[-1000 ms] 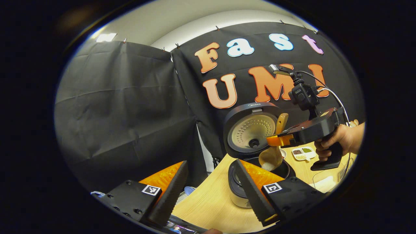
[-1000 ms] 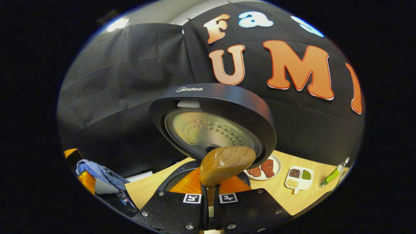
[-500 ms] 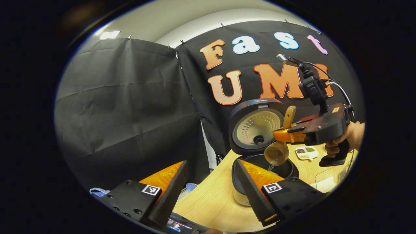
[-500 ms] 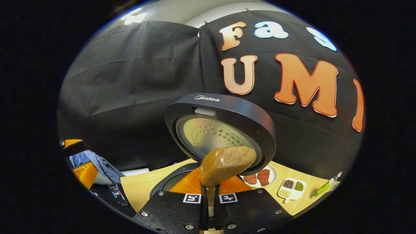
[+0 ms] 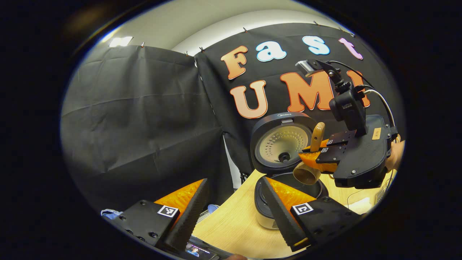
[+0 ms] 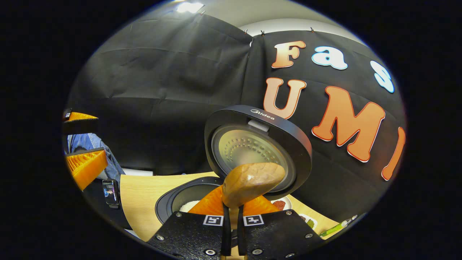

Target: Close the left gripper, press the button to open the rice cooker; take a wooden spoon from the chopstick holder with the right hand, scoop a spoonful of rice and pour it into the rice cooker, then put the wooden spoon back into the chopstick holder.

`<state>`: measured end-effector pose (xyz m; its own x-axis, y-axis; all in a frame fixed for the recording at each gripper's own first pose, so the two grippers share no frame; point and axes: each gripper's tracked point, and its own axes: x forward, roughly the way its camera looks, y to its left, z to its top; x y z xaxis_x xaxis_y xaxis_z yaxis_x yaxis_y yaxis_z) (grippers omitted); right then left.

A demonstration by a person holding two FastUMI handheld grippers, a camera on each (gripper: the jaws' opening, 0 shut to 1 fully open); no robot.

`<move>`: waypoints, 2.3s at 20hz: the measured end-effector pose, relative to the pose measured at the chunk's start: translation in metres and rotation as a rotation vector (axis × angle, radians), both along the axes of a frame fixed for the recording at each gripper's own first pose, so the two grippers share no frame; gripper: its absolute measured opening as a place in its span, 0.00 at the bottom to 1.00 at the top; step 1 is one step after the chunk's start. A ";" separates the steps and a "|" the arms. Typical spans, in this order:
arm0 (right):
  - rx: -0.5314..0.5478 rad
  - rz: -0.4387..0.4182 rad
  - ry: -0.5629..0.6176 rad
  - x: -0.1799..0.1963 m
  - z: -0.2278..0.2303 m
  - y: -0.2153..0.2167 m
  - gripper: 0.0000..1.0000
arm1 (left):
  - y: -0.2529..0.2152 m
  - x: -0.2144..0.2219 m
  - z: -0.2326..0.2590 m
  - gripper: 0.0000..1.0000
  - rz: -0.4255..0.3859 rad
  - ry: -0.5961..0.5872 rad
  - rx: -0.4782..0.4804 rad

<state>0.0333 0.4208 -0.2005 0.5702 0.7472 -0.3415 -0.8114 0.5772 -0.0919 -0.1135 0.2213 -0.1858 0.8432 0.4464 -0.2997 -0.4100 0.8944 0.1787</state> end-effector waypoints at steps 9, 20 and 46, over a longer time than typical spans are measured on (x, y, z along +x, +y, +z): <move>0.190 -0.178 0.284 0.021 0.000 -0.065 0.06 | -0.029 0.010 0.006 0.99 -0.059 -0.007 0.008; 0.238 -0.557 0.437 0.033 -0.045 -0.258 0.06 | -0.104 0.053 0.000 0.99 -0.240 -0.003 -0.044; 0.153 -1.013 0.626 -0.043 -0.176 -0.496 0.06 | -0.222 0.080 -0.009 0.99 -0.411 0.079 -0.079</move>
<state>-0.0100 -0.0756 -0.3763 0.6891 0.1121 -0.7160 0.1381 0.9495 0.2816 -0.0330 -0.0007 -0.1945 0.9194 0.0507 -0.3901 -0.0040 0.9928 0.1196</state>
